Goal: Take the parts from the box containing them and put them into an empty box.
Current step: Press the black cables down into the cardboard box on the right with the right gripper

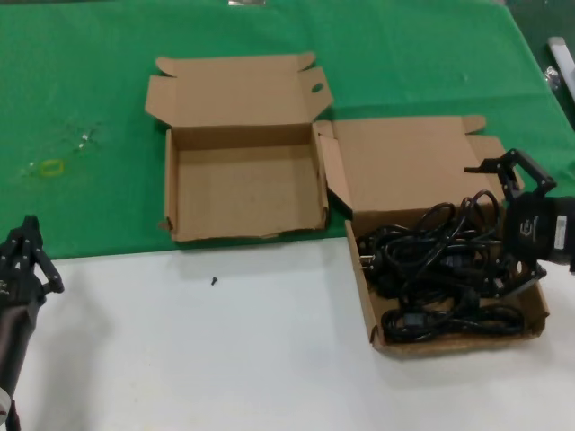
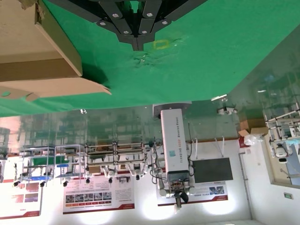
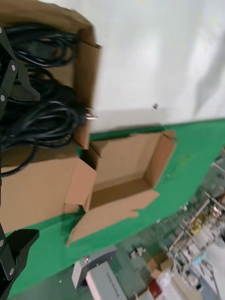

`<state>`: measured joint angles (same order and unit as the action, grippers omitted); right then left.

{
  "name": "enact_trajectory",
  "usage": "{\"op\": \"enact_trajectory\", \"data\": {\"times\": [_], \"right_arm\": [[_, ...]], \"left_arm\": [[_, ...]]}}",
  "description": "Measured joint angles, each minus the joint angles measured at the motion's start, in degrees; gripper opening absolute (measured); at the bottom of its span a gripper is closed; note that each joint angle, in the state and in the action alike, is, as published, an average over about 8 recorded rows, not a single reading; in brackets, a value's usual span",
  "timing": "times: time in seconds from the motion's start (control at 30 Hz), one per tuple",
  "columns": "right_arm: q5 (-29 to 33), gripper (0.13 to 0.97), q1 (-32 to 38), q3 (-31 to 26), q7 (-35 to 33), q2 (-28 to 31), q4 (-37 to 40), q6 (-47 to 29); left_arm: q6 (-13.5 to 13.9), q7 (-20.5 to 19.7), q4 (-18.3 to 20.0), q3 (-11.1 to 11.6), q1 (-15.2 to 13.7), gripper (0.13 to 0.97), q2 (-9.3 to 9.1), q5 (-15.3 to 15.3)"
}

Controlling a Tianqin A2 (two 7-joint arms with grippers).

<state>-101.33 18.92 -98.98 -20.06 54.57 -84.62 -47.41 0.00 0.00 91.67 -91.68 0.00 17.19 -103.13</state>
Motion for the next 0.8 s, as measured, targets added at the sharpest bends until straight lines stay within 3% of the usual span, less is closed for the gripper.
{"op": "enact_trajectory", "data": {"times": [0.8], "right_arm": [[6.3,0.956,11.5,-7.0,-11.4,-4.8,12.2,-6.2]], "left_arm": [[0.0,0.0,0.0,0.0,0.0,0.143,0.0,0.0]]}}
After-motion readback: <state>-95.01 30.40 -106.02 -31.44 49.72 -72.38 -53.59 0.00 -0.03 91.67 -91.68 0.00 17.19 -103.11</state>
